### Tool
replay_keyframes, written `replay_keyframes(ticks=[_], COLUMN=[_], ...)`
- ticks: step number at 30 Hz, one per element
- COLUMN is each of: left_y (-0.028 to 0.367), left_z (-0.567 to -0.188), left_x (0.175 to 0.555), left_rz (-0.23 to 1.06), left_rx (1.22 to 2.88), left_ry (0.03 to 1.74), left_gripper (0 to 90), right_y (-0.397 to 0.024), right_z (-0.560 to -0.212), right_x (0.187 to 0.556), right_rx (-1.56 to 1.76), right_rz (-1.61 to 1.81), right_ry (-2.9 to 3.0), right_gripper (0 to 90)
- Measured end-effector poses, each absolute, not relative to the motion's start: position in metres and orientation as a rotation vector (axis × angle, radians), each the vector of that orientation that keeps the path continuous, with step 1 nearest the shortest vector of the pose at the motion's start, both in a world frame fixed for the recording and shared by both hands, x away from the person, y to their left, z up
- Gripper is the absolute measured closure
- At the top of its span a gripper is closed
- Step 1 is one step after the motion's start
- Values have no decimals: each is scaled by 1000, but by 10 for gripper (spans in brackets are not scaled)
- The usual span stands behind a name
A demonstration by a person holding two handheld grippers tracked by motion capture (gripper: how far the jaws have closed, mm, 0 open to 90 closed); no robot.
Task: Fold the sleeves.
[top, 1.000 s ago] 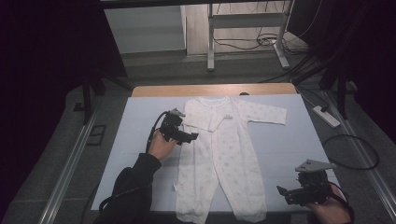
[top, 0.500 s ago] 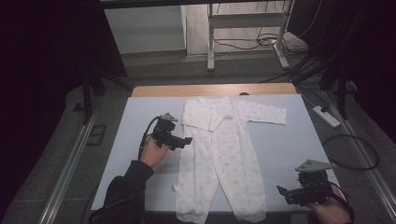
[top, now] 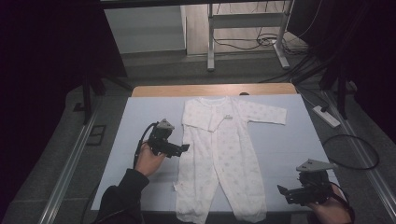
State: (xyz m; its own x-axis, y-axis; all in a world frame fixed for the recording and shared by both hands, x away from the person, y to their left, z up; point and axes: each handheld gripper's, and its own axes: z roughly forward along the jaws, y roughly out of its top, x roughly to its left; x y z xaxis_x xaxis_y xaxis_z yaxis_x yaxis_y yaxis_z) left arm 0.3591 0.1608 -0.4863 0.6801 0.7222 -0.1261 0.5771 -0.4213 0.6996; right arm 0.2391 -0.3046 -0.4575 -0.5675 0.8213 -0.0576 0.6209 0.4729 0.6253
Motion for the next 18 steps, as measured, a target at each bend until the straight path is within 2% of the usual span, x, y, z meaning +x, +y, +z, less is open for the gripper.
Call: replay_keyframes(ticks=[18], left_y=[181], left_z=[-485], left_x=[322], left_rz=[247], left_rx=[2099], left_ry=[1001], left_gripper=[0], right_y=[-305], right_z=[-457], right_x=[239], right_rx=[1206], right_rz=[796], right_ry=[2375], right_gripper=[0])
